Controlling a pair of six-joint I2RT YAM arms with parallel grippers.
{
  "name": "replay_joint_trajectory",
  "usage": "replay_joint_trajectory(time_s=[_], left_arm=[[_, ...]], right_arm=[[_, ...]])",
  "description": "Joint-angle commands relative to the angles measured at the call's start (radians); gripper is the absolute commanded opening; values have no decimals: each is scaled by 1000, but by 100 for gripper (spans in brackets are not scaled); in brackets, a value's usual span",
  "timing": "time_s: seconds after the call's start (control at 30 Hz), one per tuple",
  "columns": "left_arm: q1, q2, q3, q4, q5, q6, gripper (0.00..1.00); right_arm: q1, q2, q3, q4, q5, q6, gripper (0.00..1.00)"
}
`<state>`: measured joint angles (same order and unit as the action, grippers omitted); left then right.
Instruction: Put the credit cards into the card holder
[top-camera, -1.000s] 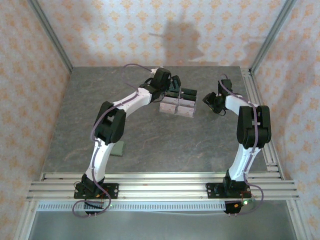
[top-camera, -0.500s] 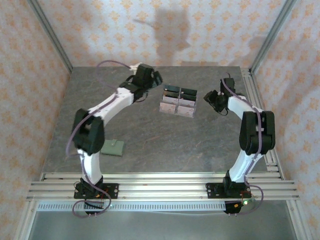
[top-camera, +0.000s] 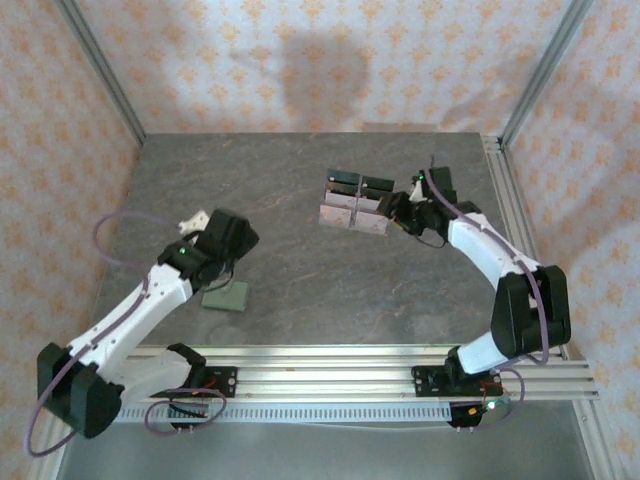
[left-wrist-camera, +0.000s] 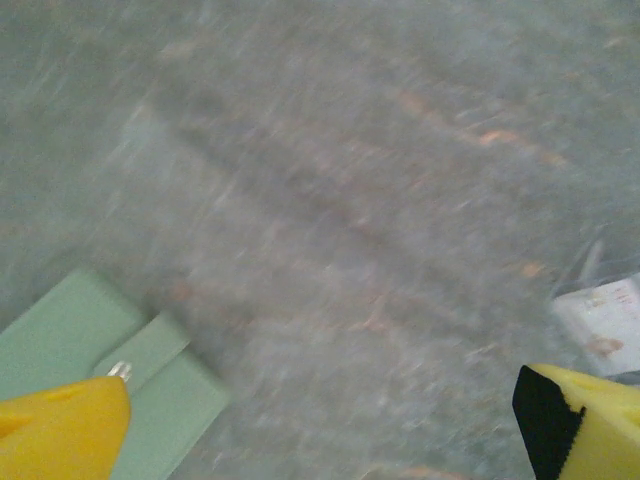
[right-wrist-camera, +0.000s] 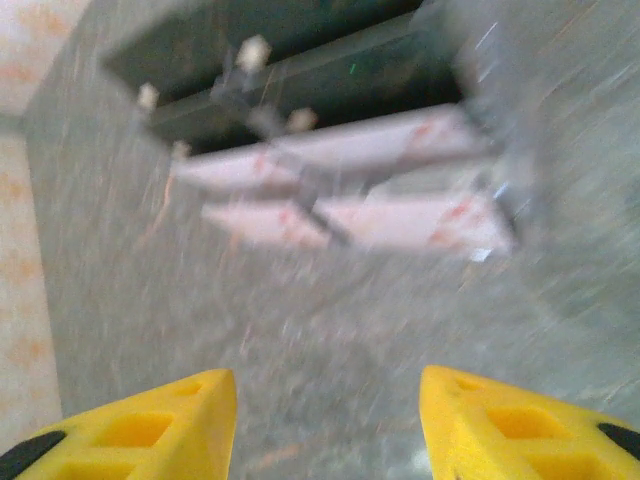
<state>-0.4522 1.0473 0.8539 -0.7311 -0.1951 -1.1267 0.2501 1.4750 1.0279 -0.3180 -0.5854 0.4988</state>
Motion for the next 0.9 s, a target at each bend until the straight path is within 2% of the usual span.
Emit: replay_joint_trajectory(time_s=[0.0, 0.17, 0.37, 0.47, 0.87], left_arm=[[-31, -107, -105, -104, -41, -255, 100], [-37, -234, -271, -55, -40, -430, 96], [-36, -263, -353, -31, -76, -554, 93], [-15, -256, -403, 30, -58, -600, 93], [114, -137, -476, 229, 6, -528, 91]], right_arm=[[84, -47, -39, 10, 1, 29, 51], [182, -33, -29, 14, 26, 43, 51], [213, -17, -9, 9, 42, 41, 51], [213, -7, 1, 9, 44, 42, 51], [215, 33, 24, 10, 41, 35, 51]])
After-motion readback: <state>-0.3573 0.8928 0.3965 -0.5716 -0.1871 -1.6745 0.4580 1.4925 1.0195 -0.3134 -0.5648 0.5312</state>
